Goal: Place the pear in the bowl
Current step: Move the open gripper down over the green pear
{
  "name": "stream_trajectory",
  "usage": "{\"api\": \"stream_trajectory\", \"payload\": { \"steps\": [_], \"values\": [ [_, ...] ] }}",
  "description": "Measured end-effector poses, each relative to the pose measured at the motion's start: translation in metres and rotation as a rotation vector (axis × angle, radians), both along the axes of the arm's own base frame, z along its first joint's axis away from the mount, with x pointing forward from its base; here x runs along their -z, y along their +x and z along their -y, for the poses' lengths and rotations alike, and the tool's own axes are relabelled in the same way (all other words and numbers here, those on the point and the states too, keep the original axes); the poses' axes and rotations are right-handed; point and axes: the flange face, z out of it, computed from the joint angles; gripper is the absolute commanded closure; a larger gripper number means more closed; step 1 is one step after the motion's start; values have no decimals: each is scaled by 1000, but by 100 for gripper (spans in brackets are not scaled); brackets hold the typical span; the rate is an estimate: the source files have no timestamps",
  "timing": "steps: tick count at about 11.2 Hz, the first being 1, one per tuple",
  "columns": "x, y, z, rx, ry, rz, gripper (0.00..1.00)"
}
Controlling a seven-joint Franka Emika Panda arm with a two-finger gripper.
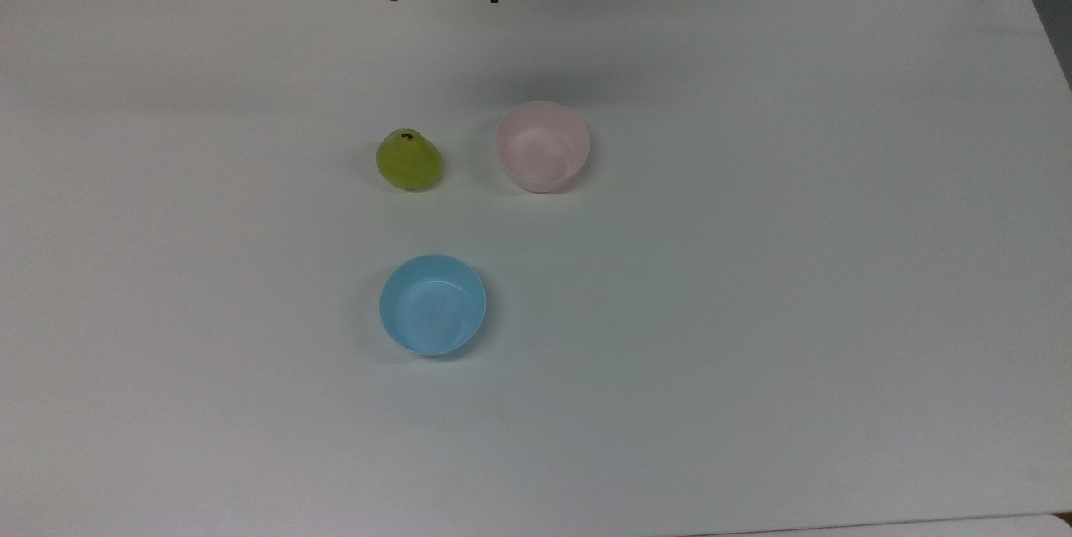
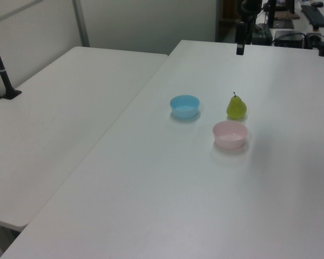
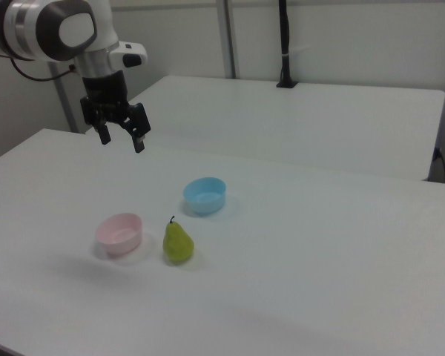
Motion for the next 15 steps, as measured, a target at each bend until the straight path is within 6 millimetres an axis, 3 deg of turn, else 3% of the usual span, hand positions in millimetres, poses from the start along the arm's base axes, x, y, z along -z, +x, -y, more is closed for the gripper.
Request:
{"api": "stream_trajectory", "payload": {
  "steps": [10,13,15],
  "values": [
    [2,2,4,7,-10,-4,0],
    [14,4,13,16,-32,-25,0],
    [33,8,26,39,-35,-60,0]
  ]
}}
